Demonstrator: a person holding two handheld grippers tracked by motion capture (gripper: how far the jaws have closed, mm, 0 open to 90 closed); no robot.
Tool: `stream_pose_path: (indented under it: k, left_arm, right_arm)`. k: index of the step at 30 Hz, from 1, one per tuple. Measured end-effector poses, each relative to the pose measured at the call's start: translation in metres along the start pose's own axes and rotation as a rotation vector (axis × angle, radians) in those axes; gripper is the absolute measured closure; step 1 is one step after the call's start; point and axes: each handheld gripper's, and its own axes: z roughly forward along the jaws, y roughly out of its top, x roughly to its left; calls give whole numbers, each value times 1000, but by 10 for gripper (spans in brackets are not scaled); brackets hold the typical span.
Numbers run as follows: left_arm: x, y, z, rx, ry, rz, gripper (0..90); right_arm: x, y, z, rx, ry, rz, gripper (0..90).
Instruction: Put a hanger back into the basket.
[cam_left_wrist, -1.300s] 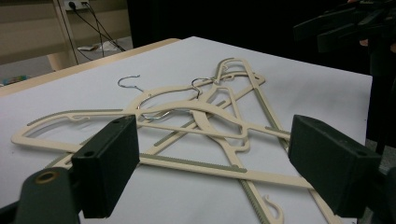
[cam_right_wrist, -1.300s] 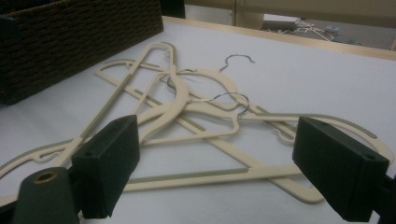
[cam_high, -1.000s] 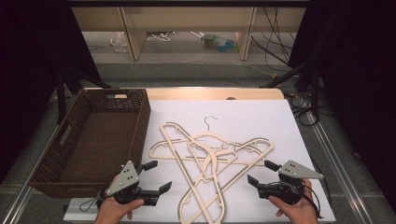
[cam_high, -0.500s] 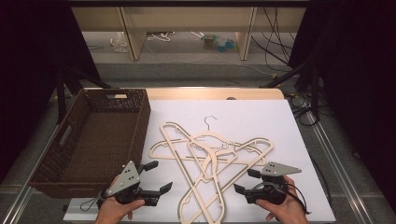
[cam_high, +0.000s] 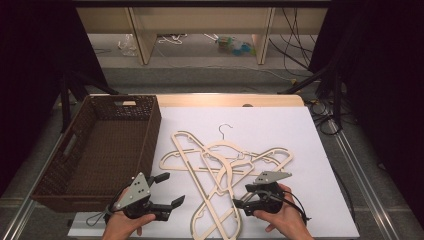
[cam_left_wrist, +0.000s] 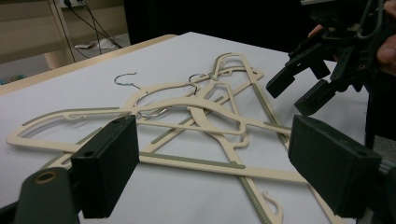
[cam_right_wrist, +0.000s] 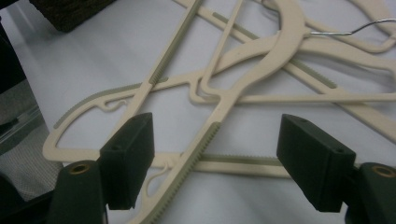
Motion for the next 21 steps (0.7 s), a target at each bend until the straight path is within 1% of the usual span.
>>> stream_pose_path:
  k: [1,3,4,5,6,7,8,9,10,11,12,13,14,16,17,18,19,21]
  left_arm:
    - [0,0,0,2,0,2,163]
    - [0,0,0,-4,-4,0,163]
    - [0,0,0,1,0,1,163]
    - [0,0,0,1,-1,2,163]
    - [0,0,0,1,-1,2,163]
    - [0,0,0,-9,-7,0,163]
    - [-1,0,0,-4,-3,-11,163]
    - [-1,0,0,-4,-3,-11,163]
    - [0,0,1,-8,-9,2,163]
    - [-1,0,0,2,0,3,163]
    - [-1,0,0,2,0,3,163]
    - [-1,0,0,1,-2,4,163]
    - [-1,0,0,2,-3,-4,163]
    - [-1,0,0,1,-3,-5,163]
    - [-1,0,1,-4,-4,-5,163]
    - [-1,0,1,-4,-4,-5,163]
    - [-1,0,1,-7,-9,-1,163]
    - [-1,0,1,-5,-6,-5,164]
  right_arm:
    - [0,1,5,3,3,7,316]
    - [0,4,10,31,15,15,338]
    - [0,5,15,28,11,24,341]
    - [0,6,18,44,13,20,351]
    - [0,7,21,41,12,20,361]
    - [1,8,23,70,16,24,366]
    - [1,8,25,69,12,27,370]
    - [0,9,27,82,15,19,383]
    - [1,10,29,91,18,28,390]
    - [0,10,30,92,16,26,398]
    - [0,10,30,92,16,26,398]
    - [-1,12,33,92,16,20,437]
    - [-2,12,34,101,17,21,437]
    - [-2,12,36,108,15,23,441]
    - [-2,12,39,127,9,12,452]
    - [-2,12,40,127,5,11,456]
    - [-1,13,42,143,7,5,462]
    - [1,13,45,142,1,-1,473]
